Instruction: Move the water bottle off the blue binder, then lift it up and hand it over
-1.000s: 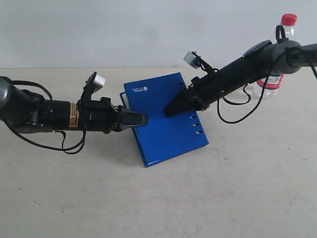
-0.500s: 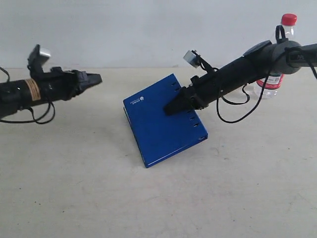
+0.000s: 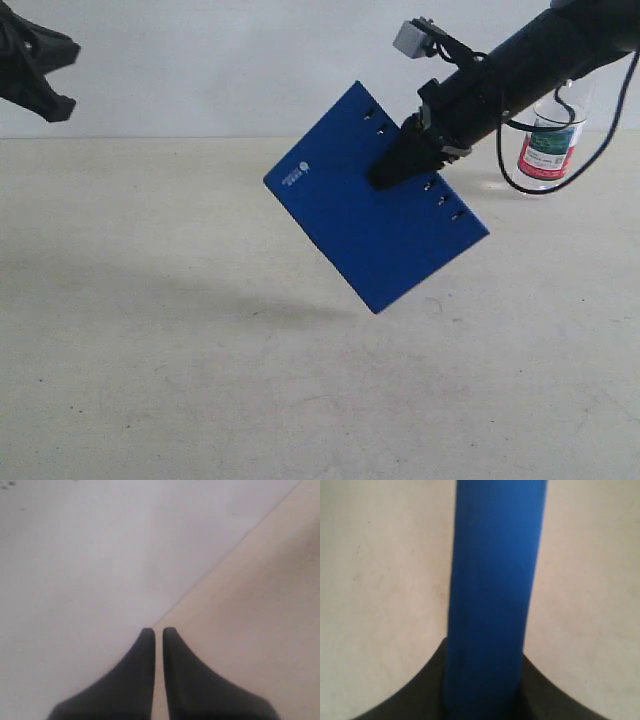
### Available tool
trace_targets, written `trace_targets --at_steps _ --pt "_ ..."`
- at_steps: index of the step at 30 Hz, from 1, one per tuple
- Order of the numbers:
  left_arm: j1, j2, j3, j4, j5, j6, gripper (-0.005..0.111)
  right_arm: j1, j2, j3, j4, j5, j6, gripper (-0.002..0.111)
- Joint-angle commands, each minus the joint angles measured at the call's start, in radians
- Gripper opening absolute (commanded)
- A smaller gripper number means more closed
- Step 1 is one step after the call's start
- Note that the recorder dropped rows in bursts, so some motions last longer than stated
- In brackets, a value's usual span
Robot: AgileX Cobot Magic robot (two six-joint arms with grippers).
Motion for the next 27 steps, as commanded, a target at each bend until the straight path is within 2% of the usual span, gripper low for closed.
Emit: trace_targets --at_steps 1,5,8,13,16,19,27 --pt "-0.030 -0.170 0.046 -0.001 0.213 -0.044 0.004 0.003 -0.213 0.216 -0.012 -0.046 0.006 0.000" --pt "-0.031 -0.337 0.140 -0.002 0.253 -0.141 0.004 0.094 -0.441 0.428 -0.011 -0.106 0.016 0.000" --pt "-0.031 -0.440 0.231 -0.002 0.253 -0.196 0.004 0.206 -0.575 0.518 -0.011 -0.238 0.018 0.000" --pt "-0.031 -0.581 0.397 -0.038 0.265 -0.370 0.004 0.415 -0.687 0.593 -0.012 -0.685 0.016 0.000" --pt "-0.031 -0.617 0.497 -0.061 0.263 -0.508 0.004 0.494 -0.680 0.580 -0.012 -0.909 0.005 0.000" --pt "-0.031 -0.627 0.593 -0.061 0.261 -0.590 0.004 0.514 -0.661 0.540 -0.012 -1.012 0.003 0.000" --pt "-0.031 -0.629 0.723 -0.059 0.261 -0.594 0.004 0.514 -0.661 0.385 -0.008 -1.008 0.003 0.000"
